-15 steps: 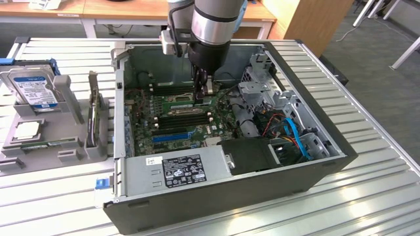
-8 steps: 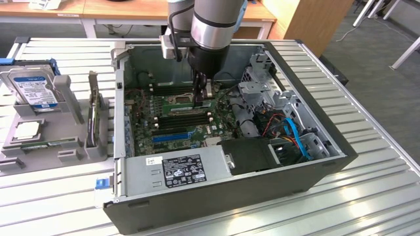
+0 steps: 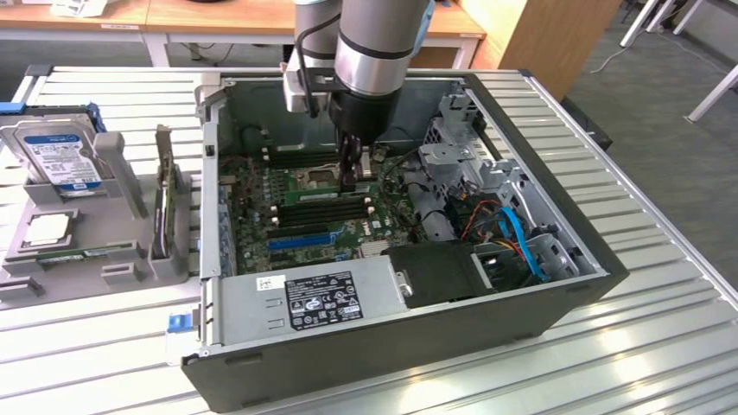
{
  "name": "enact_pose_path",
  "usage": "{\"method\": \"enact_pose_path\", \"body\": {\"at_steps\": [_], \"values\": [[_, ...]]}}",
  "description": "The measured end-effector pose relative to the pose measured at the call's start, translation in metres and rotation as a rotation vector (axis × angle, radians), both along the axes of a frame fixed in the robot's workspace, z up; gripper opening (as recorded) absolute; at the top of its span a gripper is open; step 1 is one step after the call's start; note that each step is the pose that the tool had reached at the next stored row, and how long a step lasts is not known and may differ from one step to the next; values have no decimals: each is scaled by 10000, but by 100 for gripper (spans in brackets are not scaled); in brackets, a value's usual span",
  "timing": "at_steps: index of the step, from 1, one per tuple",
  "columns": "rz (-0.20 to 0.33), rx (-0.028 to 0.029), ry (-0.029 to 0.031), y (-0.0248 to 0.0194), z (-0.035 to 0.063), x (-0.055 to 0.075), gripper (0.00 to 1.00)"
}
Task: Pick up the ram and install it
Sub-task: 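Insert the ram into the slot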
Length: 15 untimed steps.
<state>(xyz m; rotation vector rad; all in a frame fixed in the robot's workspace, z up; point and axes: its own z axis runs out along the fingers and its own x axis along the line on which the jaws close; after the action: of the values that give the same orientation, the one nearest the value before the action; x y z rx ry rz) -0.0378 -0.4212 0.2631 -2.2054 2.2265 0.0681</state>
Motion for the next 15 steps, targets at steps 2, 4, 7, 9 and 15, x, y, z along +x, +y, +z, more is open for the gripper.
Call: {"method": "enact_pose_path", "body": {"at_steps": [2,4,7,9,15], "values": [[0,-1,0,0,-9,0,12],[0,-3,1,0,-8,0,12],[0,-2,1,0,-9,-1,12],[-3,-1,-1,0,-12,-7,12],[0,-1,-2,0,-22,-28,12]]}}
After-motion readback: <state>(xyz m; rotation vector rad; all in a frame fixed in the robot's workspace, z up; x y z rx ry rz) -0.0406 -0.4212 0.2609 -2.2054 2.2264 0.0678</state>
